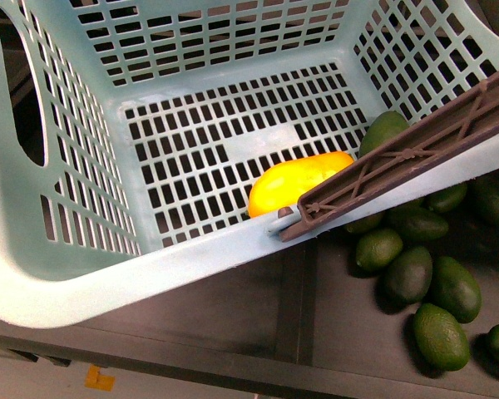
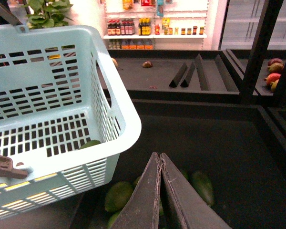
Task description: Pick mango and avocado into basket
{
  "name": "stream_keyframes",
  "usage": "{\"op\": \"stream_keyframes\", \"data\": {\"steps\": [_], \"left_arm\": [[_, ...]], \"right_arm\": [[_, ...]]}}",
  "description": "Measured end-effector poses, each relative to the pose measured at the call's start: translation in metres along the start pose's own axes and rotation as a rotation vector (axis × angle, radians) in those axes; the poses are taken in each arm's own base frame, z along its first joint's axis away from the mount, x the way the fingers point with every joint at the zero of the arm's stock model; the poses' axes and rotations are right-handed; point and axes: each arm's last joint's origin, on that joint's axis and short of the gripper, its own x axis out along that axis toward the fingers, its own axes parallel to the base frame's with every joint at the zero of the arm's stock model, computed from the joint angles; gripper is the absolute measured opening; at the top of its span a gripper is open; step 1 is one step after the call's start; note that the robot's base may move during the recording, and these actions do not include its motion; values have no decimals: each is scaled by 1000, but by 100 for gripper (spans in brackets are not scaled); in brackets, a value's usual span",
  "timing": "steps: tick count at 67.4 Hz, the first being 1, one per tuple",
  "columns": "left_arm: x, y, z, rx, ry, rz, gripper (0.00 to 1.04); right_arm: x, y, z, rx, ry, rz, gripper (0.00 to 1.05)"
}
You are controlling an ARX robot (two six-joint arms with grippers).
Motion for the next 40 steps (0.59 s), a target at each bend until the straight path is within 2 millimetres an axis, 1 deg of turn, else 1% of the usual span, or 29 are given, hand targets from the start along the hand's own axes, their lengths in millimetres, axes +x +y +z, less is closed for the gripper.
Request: {"op": "stream_keyframes", "data": {"steps": [9, 12, 15, 22, 25, 35, 40], "left_arm": [[0, 0, 0, -3, 3, -2, 13], [0, 0, 0, -3, 2, -1, 13], [0, 0, 0, 0, 0, 0, 13], [0, 0, 0, -1, 0, 0, 13], [0, 0, 0, -1, 0, 0, 13], [0, 0, 0, -1, 0, 0, 13], [0, 0, 0, -1, 0, 0, 13]], "right_arm": [[0, 0, 0, 0, -2, 0, 2], [0, 0, 0, 0, -2, 0, 8], [0, 0, 0, 0, -2, 0, 16], [0, 0, 0, 0, -2, 0, 32], [0, 0, 0, 0, -2, 0, 41], [0, 0, 0, 0, -2, 0, 63], [0, 0, 0, 0, -2, 0, 79]]}}
